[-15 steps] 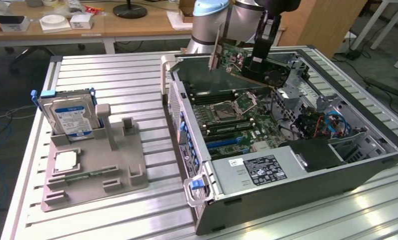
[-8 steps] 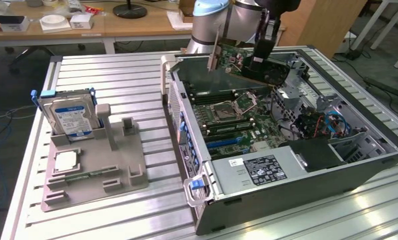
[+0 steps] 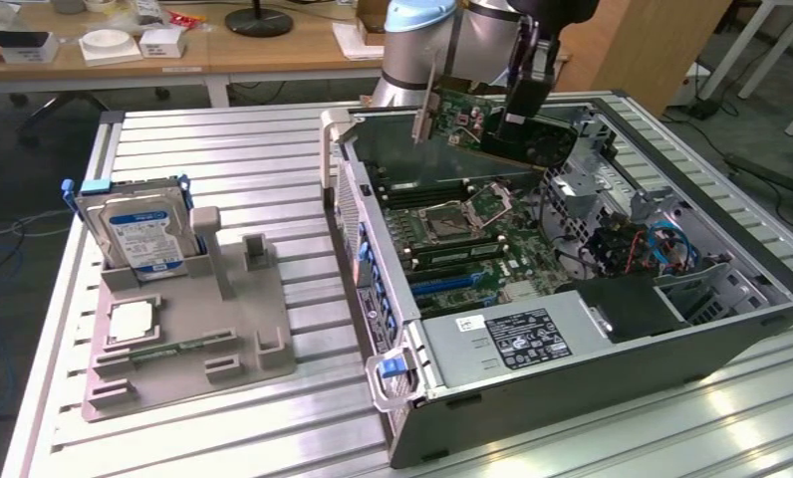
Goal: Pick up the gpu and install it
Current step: 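Insert the gpu into the slot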
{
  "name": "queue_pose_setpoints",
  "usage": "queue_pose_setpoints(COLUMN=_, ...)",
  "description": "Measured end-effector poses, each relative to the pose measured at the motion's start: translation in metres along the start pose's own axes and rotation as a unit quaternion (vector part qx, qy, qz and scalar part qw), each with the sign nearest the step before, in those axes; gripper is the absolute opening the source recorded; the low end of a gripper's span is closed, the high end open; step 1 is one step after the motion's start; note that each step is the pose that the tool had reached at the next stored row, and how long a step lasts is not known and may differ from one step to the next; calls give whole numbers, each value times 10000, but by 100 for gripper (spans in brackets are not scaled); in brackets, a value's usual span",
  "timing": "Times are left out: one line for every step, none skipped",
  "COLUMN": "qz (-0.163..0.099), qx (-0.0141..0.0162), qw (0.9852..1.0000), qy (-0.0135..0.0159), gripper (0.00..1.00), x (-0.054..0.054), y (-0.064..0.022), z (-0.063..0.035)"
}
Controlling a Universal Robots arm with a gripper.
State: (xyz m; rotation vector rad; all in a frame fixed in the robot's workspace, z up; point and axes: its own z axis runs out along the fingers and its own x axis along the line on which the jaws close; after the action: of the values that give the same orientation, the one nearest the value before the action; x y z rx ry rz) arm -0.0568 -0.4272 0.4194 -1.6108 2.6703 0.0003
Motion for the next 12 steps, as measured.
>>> queue_pose_setpoints(qz=-12, qx=0, qw=10000, qy=0, gripper=26, x=0, y=0, z=0)
queue_pose_setpoints(qz=-13, qx=0, qw=10000, qy=0, gripper=26, x=0, y=0, z=0)
queue_pose_setpoints(qz=-13, qx=0, qw=10000, qy=0, gripper=26, x=0, y=0, z=0)
queue_pose_setpoints(qz=-13, qx=0, qw=10000, qy=0, gripper=26, x=0, y=0, z=0)
queue_pose_setpoints(qz=-14, qx=0, qw=10000, qy=0, gripper=26, x=0, y=0, z=0)
queue_pose_setpoints(qz=-13, qx=-1, qw=10000, qy=0, gripper=26, x=0, y=0, z=0)
queue_pose_setpoints(qz=-13, qx=0, qw=10000, qy=0, gripper=26, x=0, y=0, z=0)
queue_pose_setpoints(qz=-16, qx=0, qw=10000, qy=0, gripper=26, x=0, y=0, z=0)
queue_pose_setpoints(qz=-23, qx=0, qw=10000, qy=0, gripper=26, x=0, y=0, z=0)
queue_pose_setpoints(qz=-48, qx=-1, qw=10000, qy=-1, gripper=26, x=0, y=0, z=0)
queue_pose_setpoints(qz=-94, qx=-2, qw=10000, qy=-1, gripper=26, x=0, y=0, z=0)
queue_pose_setpoints(qz=-172, qx=-4, qw=9999, qy=-2, gripper=26, x=0, y=0, z=0)
